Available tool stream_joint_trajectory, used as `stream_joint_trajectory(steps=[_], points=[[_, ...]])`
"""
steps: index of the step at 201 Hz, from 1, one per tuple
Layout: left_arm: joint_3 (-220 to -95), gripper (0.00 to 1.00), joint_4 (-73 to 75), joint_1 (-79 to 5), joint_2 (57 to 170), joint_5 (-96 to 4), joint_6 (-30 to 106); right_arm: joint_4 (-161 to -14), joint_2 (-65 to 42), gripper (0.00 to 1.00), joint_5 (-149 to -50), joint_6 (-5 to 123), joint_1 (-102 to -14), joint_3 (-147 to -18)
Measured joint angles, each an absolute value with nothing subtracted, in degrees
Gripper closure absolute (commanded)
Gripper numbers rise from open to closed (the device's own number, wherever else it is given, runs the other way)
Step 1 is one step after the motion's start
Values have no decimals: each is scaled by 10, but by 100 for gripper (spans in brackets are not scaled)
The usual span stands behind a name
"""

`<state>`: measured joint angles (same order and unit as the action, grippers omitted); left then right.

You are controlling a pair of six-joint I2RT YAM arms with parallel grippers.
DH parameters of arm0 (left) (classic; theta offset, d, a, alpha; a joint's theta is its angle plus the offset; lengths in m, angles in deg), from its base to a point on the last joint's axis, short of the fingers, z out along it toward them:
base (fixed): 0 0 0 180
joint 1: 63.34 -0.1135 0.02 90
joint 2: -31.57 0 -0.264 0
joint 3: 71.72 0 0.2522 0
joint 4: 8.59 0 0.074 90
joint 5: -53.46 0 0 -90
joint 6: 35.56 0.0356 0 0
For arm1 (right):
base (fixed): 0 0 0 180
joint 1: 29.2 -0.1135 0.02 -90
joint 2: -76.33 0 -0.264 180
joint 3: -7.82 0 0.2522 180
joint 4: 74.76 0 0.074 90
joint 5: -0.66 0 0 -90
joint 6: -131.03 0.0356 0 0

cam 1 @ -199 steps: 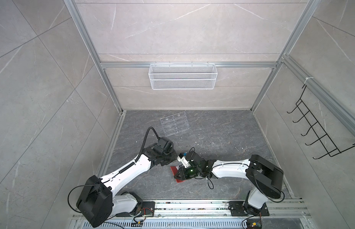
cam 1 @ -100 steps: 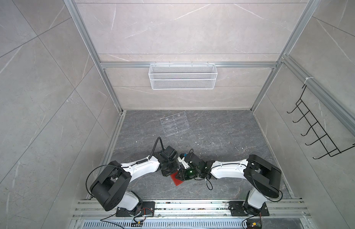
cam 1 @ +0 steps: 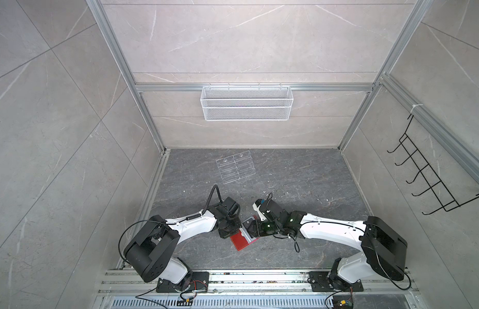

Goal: Take the credit cards out of the card holder

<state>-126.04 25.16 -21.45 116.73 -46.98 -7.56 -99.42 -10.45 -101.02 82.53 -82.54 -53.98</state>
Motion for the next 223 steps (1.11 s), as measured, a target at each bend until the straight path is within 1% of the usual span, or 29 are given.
stream_joint_trajectory(steps=[44,85,148,223], points=[[-1260,99,251,-212,1169,-467,-76,-1029,-156,45,-1015,778,-781,-581],[-1260,100,251,-212,1169,-466,-75,-1040,-186,45,-1024,746,-761,-605],[-1264,100,254,-211,1172,-461,-74,-1037,-210,45,-1054,735,-756,-611],[-1265,100,255,-211,1173,-461,-71,-1032,-230,46,-1055,735,-756,-611]])
